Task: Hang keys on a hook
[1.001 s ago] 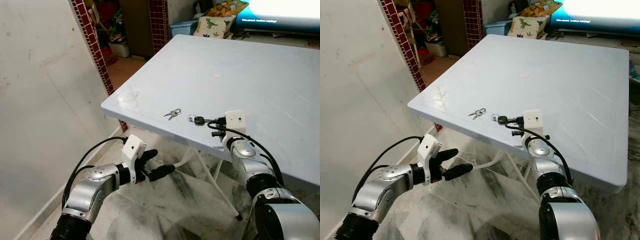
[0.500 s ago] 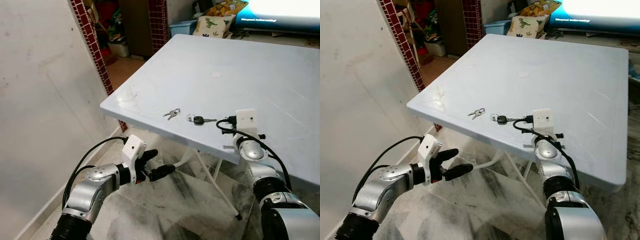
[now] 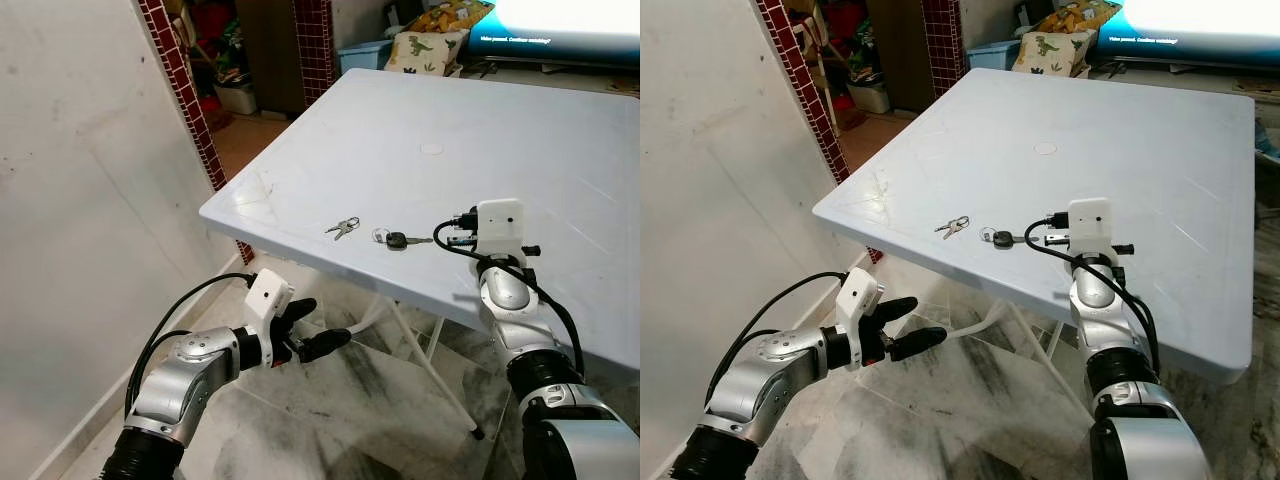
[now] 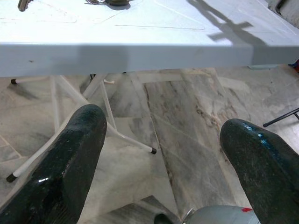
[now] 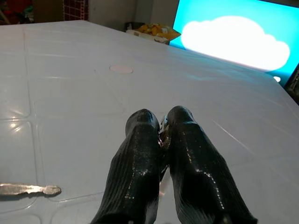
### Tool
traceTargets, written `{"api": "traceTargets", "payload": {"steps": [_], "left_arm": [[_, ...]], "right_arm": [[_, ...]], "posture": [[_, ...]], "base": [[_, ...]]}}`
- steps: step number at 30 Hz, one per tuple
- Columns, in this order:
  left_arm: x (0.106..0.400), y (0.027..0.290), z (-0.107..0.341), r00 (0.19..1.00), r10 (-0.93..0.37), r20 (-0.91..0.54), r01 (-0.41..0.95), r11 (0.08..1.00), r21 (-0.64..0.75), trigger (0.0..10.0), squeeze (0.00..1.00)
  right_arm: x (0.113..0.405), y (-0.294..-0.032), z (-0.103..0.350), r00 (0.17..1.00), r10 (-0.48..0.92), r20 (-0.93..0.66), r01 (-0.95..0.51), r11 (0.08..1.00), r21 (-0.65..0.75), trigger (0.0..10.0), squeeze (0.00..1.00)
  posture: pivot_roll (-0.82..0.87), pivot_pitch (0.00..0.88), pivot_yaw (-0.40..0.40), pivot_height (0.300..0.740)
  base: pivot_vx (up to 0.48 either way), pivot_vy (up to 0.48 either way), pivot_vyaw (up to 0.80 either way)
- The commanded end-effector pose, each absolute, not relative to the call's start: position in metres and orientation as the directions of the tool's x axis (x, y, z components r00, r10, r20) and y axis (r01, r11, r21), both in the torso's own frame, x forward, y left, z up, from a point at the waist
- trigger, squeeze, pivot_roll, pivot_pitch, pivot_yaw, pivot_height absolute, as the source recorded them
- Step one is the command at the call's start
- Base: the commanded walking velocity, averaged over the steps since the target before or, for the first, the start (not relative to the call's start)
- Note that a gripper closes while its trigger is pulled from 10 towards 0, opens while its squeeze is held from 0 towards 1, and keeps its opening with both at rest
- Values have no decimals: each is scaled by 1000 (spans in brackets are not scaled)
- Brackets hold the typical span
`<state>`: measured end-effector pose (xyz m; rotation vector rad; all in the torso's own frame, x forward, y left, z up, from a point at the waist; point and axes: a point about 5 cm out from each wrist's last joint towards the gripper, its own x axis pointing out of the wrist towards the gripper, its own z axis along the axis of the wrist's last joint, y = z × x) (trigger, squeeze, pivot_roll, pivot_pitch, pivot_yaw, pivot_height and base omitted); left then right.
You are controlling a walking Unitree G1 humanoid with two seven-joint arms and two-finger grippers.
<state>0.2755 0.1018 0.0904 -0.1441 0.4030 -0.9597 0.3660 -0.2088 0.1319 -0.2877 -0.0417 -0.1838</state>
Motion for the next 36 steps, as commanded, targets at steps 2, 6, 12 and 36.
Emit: {"api": "traceTargets", "payload": {"steps": [2,6,12,36], "left_arm": [[278,106,93,529,-804,-270,758,591,-275,10000,0],[282,107,93,609,-752,-254,710,659,-248,10000,0],[290,112,95,813,-549,-193,509,832,-223,10000,0],[300,135,90,967,-197,-165,186,979,-80,10000,0]], "right_arm": [[366,-202,142,983,-147,112,172,948,-269,0,0],[365,-199,148,981,-137,135,168,952,-255,0,0],[355,-191,157,980,-122,158,149,973,-175,0,0],[323,-181,147,992,-108,63,115,985,-125,10000,0]], "posture": [[-50,0,158,740],[-50,0,156,740],[-50,0,146,740],[-56,0,138,740]], "base": [[0,0,0],[0,0,0],[0,0,0],[0,0,467]]}}
